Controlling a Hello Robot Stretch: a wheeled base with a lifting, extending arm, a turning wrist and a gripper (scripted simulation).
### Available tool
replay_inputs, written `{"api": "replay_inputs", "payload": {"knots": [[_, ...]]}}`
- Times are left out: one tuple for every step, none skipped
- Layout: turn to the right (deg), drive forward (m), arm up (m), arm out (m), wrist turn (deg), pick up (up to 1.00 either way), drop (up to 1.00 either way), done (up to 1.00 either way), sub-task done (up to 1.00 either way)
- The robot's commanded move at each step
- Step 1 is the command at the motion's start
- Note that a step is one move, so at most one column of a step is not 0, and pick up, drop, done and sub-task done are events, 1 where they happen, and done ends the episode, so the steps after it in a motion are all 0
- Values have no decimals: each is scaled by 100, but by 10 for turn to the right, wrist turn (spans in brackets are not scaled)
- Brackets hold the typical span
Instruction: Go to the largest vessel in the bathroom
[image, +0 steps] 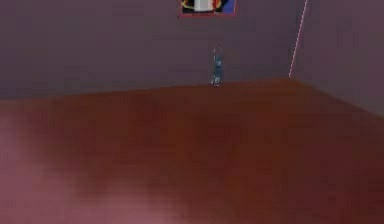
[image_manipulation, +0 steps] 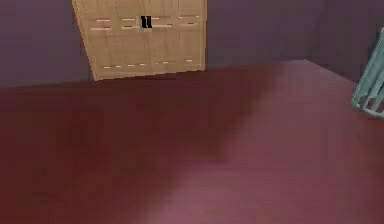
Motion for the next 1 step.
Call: {"api": "replay_inputs", "payload": {"knots": [[0,100,0,0,0,0,0,0,0]]}}
